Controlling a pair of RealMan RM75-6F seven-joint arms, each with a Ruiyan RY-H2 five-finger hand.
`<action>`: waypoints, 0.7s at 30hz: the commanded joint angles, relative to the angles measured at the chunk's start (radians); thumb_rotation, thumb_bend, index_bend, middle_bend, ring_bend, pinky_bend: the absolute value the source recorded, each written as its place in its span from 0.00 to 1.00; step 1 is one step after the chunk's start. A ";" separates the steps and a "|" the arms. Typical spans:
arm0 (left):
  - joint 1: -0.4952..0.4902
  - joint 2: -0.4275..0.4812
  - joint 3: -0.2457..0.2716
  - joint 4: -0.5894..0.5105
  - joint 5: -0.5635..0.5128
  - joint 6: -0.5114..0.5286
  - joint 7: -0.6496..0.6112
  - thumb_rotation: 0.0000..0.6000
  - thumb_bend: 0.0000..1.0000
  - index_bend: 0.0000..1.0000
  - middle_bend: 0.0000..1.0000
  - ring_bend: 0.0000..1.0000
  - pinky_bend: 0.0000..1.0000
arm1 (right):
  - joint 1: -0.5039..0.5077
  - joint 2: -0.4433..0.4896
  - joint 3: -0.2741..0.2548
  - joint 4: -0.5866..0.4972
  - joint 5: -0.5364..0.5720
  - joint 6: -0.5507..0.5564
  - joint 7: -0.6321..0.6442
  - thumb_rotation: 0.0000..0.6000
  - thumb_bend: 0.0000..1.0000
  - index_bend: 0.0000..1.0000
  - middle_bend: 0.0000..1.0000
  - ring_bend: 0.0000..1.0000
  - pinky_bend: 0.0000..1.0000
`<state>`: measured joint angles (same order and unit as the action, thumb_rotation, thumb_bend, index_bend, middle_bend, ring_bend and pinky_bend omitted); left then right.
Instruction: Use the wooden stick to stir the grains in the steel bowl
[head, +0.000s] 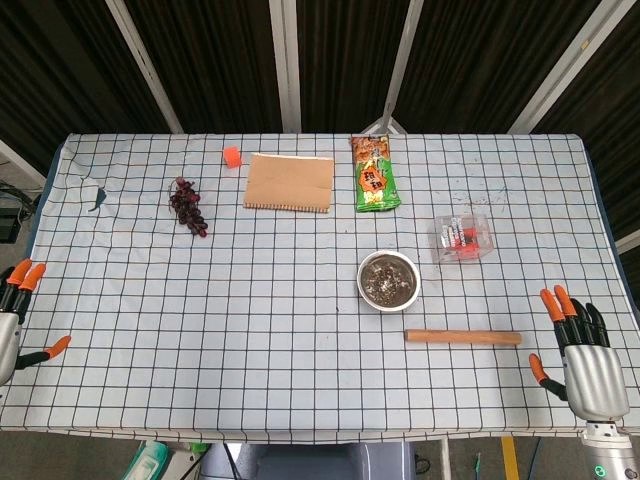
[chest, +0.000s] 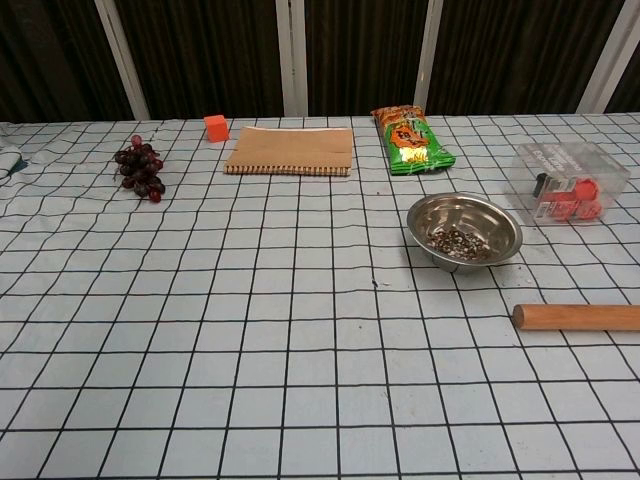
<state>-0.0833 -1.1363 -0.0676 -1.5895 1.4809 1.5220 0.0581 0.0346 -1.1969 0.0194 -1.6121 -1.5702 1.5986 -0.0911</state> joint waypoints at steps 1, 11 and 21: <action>-0.002 0.002 0.002 0.000 0.000 -0.005 0.000 1.00 0.06 0.00 0.00 0.00 0.00 | 0.000 0.000 0.001 -0.002 -0.001 -0.002 -0.001 1.00 0.39 0.00 0.00 0.00 0.00; -0.003 -0.004 0.000 0.004 0.008 0.002 -0.010 1.00 0.06 0.00 0.00 0.00 0.00 | 0.011 -0.010 0.008 -0.033 -0.070 0.022 -0.015 1.00 0.39 0.14 0.15 0.01 0.00; -0.006 -0.004 0.003 0.004 0.015 -0.002 -0.021 1.00 0.06 0.00 0.00 0.00 0.00 | 0.090 -0.089 0.007 -0.092 -0.036 -0.152 -0.173 1.00 0.39 0.32 0.34 0.08 0.00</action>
<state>-0.0888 -1.1398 -0.0650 -1.5852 1.4961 1.5207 0.0365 0.1004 -1.2562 0.0259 -1.6925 -1.6188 1.4860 -0.2212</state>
